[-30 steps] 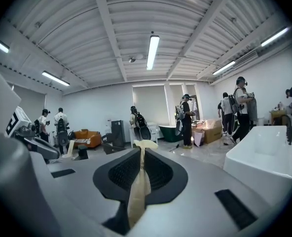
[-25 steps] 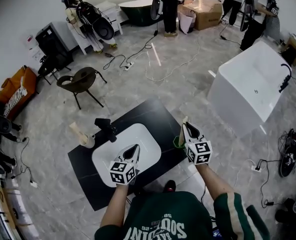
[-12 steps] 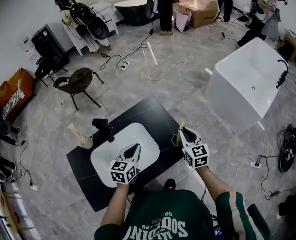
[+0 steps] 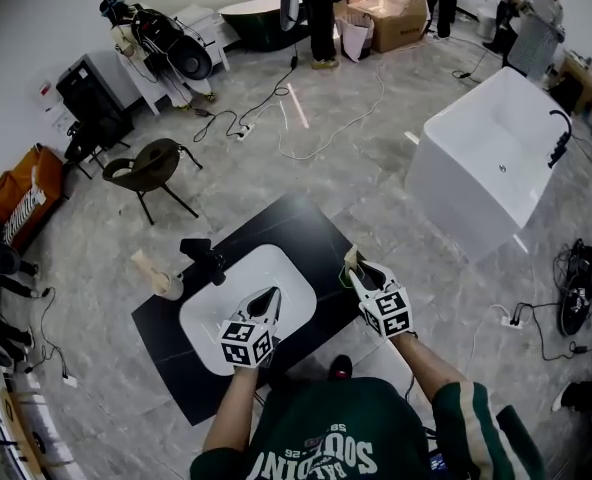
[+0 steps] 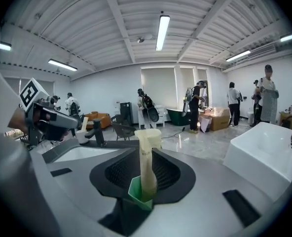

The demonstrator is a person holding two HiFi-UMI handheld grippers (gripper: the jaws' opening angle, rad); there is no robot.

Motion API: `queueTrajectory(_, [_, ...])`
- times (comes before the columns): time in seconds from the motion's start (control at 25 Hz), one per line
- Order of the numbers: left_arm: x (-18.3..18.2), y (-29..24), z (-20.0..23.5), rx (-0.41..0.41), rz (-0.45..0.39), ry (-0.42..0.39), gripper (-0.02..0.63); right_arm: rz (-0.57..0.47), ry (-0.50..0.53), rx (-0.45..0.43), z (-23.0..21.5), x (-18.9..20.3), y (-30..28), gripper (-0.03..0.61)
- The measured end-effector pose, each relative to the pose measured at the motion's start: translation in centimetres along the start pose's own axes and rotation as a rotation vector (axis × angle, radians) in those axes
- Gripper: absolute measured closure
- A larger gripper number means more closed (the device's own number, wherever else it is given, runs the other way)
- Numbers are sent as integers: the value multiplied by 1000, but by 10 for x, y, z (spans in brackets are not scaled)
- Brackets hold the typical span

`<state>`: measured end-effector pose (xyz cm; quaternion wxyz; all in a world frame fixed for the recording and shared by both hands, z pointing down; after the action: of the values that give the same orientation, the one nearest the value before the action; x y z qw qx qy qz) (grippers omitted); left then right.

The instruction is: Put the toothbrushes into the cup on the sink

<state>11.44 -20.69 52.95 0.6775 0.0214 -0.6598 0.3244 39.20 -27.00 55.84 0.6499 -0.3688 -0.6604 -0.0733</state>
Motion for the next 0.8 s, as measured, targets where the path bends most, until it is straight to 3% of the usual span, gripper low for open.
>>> queueTrajectory(0.08, [1, 0, -2, 2, 3, 0, 603, 13, -12, -5, 0, 3, -1, 448])
queueTrajectory(0.4, [-3, 7, 0, -1, 3, -2, 603, -22, -26, 12, 10, -3, 4, 449])
queueTrajectory(0.56, [-6, 7, -3, -4, -2, -2, 603, -34, 31, -10, 22, -18, 10, 514])
queueTrajectory(0.8, [2, 9, 0, -12, -23, 5, 603, -38, 69, -62, 51, -26, 0, 529])
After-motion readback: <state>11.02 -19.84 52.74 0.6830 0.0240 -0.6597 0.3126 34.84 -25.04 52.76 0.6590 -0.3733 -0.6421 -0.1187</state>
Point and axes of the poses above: the fingertips, and each gripper's own axes: y backward along the fingers, z to its left, x out of its underside, the point moved 9 cm from there along y, backward along the fingers, and after that the axes turned 5 degrees about -y, right-handed, at the moved point
